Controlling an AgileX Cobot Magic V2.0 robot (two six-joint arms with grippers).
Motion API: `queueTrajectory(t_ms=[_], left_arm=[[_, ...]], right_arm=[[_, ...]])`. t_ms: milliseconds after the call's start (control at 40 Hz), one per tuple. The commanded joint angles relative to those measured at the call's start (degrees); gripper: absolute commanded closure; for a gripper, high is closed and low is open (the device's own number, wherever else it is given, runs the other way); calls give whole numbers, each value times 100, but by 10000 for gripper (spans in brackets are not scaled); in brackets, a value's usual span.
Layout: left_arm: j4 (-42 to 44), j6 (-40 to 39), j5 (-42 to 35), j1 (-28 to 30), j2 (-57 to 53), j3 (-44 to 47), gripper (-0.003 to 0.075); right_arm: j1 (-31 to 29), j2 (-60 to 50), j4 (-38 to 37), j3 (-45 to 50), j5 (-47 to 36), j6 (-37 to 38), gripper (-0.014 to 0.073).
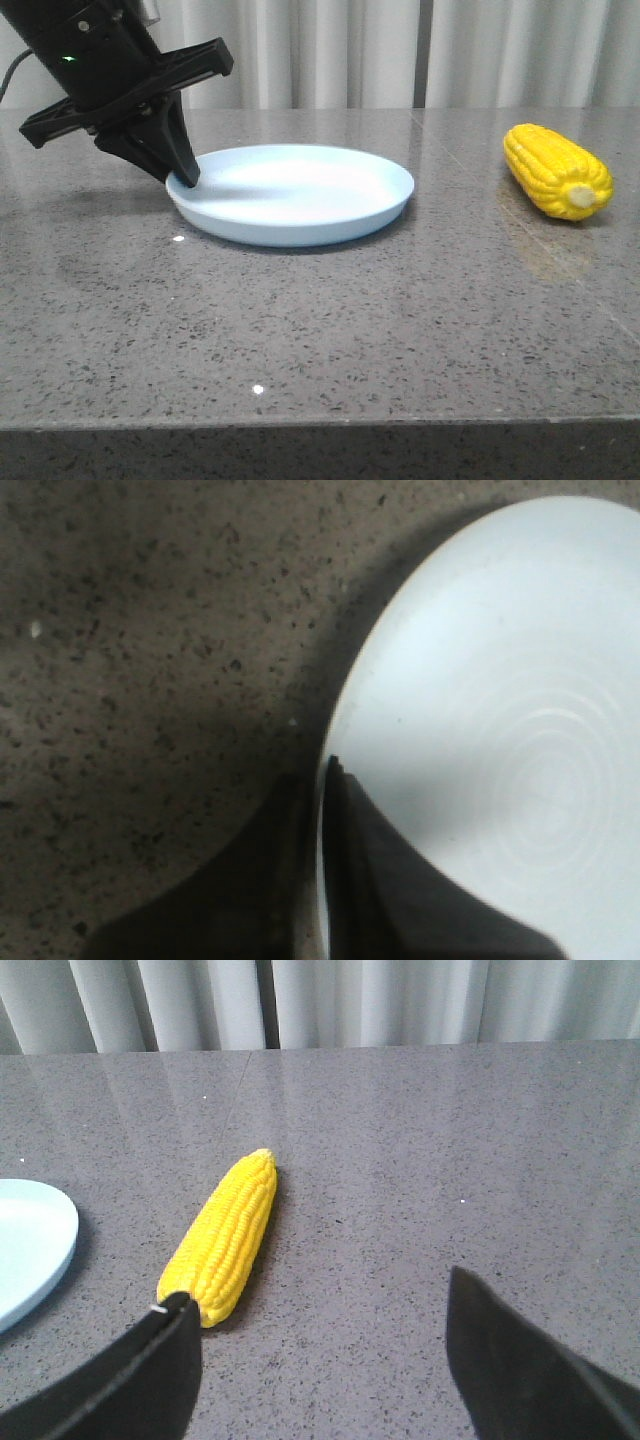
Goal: Place corn on plate with both arms
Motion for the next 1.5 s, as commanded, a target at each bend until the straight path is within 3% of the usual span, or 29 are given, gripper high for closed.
queueTrajectory(t_ms=[0, 100, 175, 425, 550, 775, 875, 1250, 1475], left_arm=[[-188, -68, -218, -45, -266, -180, 523], [-188, 4, -218, -45, -291, -191, 368], [-98, 111, -319, -16, -451, -190, 310], [959, 63, -444, 343, -1445, 27, 321], [1248, 63, -486, 666, -2023, 543, 393], [1740, 63, -1114, 894, -3137, 1720, 629], [1814, 63, -1381, 894, -3625, 2301, 690], [2057, 223, -3057, 882, -6231, 4432, 733], [2057, 233, -3112, 882, -7866, 5099, 733]], right_arm=[[-32, 81, -15, -204, -496, -21, 55], [-32, 81, -15, -204, -496, -21, 55], [-32, 81, -15, -204, -496, -21, 55], [-32, 81, -15, -204, -496, -21, 55], [-32, 81, -15, -204, -496, -21, 55], [-32, 81, -15, -204, -496, -21, 55], [-32, 81, -15, -204, -496, -21, 55], [-32, 81, -15, -204, -496, -21, 55], [-32, 81, -15, -204, -496, -21, 55]])
